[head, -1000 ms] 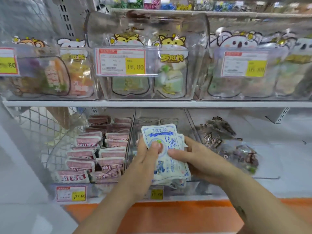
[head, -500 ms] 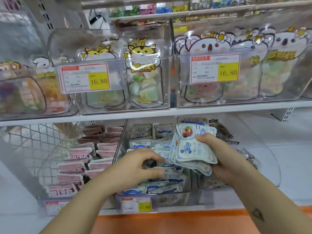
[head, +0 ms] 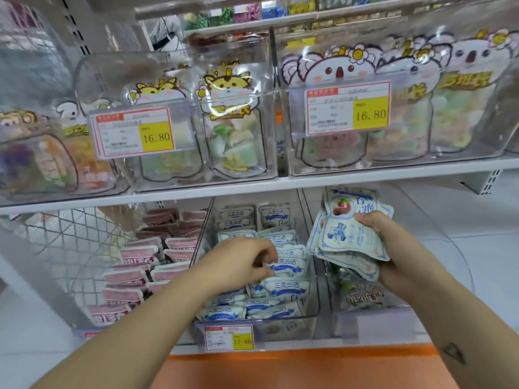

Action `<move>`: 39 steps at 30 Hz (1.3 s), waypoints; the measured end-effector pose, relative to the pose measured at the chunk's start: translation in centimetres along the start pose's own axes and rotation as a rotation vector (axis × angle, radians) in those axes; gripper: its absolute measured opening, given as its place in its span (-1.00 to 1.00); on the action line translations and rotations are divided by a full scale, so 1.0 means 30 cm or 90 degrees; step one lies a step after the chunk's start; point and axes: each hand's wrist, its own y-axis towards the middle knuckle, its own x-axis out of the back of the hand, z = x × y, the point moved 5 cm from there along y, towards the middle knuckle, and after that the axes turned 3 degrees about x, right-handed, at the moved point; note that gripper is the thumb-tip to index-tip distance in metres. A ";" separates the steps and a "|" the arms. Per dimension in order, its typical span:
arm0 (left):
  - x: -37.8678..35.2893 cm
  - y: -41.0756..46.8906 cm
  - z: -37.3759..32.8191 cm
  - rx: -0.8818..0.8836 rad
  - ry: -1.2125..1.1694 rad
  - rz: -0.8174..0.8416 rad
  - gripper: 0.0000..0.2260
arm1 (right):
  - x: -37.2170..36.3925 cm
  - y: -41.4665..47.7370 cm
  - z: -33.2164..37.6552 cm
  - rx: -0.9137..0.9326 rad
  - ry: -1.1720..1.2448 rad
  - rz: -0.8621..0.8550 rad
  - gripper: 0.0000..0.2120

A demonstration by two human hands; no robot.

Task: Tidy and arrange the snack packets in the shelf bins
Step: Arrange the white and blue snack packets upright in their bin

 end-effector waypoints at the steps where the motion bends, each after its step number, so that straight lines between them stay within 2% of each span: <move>1: 0.008 0.017 0.011 0.014 -0.047 -0.002 -0.88 | 0.003 0.005 -0.001 0.000 0.003 -0.008 -0.69; 2: 0.017 0.036 0.022 0.024 -0.059 -0.010 -0.85 | 0.004 0.009 -0.002 0.001 0.004 -0.013 -0.69; 5: 0.045 0.099 0.049 0.043 0.050 -0.081 -0.72 | 0.001 0.020 -0.006 0.008 0.009 -0.022 -0.66; 7: 0.057 0.146 0.059 0.081 0.071 -0.099 -0.69 | -0.001 0.027 -0.004 0.012 0.006 -0.025 -0.64; 11: 0.033 0.257 0.061 0.146 0.086 0.021 -0.70 | 0.000 0.034 0.004 0.016 -0.014 -0.020 -0.67; 16: -0.020 0.348 0.051 0.139 0.110 0.153 -0.64 | 0.014 0.040 0.010 0.005 -0.032 -0.015 -0.68; 21: -0.043 0.391 0.053 0.116 0.163 0.221 -0.61 | 0.027 0.058 0.020 0.007 -0.009 -0.031 -0.69; 25: -0.051 0.419 0.021 0.042 0.173 0.171 -0.62 | 0.028 0.063 0.022 0.006 -0.010 -0.024 -0.70; 28: -0.029 0.435 0.060 0.055 0.081 0.108 -0.69 | 0.032 0.065 0.026 0.009 -0.015 -0.015 -0.70; 32: -0.028 0.451 0.116 0.073 0.049 0.020 -0.34 | 0.048 0.074 0.021 0.011 -0.050 -0.029 -0.65; 34: -0.036 0.464 0.123 0.086 0.090 -0.016 -0.26 | 0.046 0.077 0.018 0.007 -0.046 -0.034 -0.66; 36: -0.032 0.466 0.136 0.106 0.071 -0.019 -0.31 | 0.039 0.075 0.015 0.008 -0.036 -0.035 -0.65; 39: -0.003 0.434 0.140 0.124 0.034 0.026 -0.60 | 0.034 0.064 0.012 0.019 -0.046 -0.041 -0.50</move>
